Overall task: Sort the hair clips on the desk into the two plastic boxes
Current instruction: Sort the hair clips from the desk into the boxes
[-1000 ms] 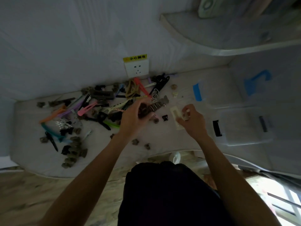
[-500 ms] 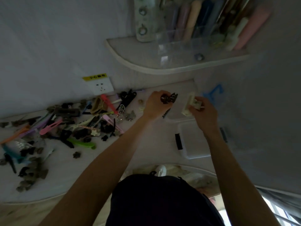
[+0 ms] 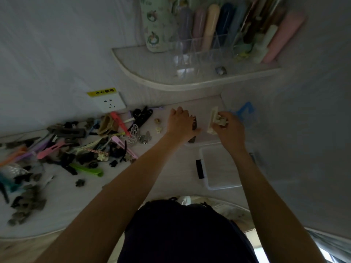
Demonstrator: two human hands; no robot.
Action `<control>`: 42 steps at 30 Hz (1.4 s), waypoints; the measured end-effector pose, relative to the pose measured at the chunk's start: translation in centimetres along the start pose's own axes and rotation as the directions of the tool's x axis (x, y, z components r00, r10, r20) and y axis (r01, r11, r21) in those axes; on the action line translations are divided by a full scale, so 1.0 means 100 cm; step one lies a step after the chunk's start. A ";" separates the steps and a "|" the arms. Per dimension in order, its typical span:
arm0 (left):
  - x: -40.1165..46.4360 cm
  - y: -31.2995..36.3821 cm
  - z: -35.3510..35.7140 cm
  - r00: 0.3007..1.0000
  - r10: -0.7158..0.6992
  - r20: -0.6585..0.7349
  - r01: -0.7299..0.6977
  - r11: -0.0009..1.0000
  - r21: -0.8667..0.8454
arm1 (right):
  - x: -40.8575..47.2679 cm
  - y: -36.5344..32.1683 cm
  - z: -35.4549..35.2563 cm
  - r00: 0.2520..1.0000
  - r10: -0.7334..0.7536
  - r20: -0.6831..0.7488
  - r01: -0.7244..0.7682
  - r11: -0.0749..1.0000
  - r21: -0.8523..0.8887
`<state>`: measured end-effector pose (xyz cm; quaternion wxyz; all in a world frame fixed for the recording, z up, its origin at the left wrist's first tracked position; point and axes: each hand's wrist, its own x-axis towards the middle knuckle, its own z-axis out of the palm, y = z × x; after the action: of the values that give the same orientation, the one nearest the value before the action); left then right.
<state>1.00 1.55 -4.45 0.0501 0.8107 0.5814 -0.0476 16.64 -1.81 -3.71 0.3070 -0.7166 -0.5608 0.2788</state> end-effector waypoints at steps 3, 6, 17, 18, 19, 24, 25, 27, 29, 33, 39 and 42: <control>0.001 -0.003 0.003 0.999 0.023 0.024 -0.024 0.997 0.073 | 0.005 -0.003 0.005 0.997 -0.029 0.071 0.037 0.994 -0.103; -0.006 -0.014 0.004 0.980 0.066 -0.190 -0.092 0.987 -0.132 | 0.009 -0.006 0.011 0.985 -0.059 0.162 0.097 0.966 -0.240; -0.116 -0.103 0.021 0.836 -0.422 -0.351 0.002 0.642 -0.767 | -0.031 -0.056 0.040 0.938 -0.272 0.214 0.290 0.955 -0.056; -0.128 -0.116 0.025 0.814 -0.482 -0.323 0.070 0.634 -0.770 | -0.039 -0.067 0.051 0.923 -0.319 0.214 0.330 0.944 -0.019; -0.135 -0.128 0.029 0.797 -0.525 -0.299 0.140 0.642 -0.754 | -0.044 -0.073 0.061 0.905 -0.348 0.243 0.360 0.933 -0.004; -0.159 -0.181 0.047 0.831 -0.513 -0.214 0.341 0.774 -0.534 | -0.032 -0.106 0.134 0.757 -0.394 0.522 0.519 0.847 -0.114; -0.163 -0.192 0.049 0.828 -0.527 -0.188 0.370 0.768 -0.523 | -0.026 -0.114 0.150 0.746 -0.408 0.526 0.557 0.816 -0.158; -0.166 -0.213 0.049 0.815 -0.562 -0.137 0.417 0.735 -0.534 | -0.011 -0.125 0.175 0.706 -0.451 0.546 0.653 0.713 -0.256; -0.161 -0.225 0.047 0.814 -0.571 -0.105 0.425 0.710 -0.562 | 0.002 -0.128 0.188 0.676 -0.429 0.599 0.702 0.622 -0.347; -0.133 -0.245 0.041 0.880 -0.471 -0.062 0.358 0.742 -0.567 | 0.007 -0.126 0.196 0.717 -0.378 0.586 0.655 0.652 -0.381; -0.088 -0.251 0.052 0.889 -0.441 0.121 0.438 0.748 -0.498 | 0.000 -0.115 0.189 0.760 -0.345 0.551 0.604 0.688 -0.402; -0.088 -0.251 0.056 0.876 -0.468 0.115 0.455 0.726 -0.515 | -0.004 -0.117 0.181 0.783 -0.371 0.499 0.592 0.690 -0.416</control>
<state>-25.69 0.55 -9.47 0.2503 0.5956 0.7550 0.1120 -4.26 2.26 -6.75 0.0364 -0.5293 -0.8354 0.1439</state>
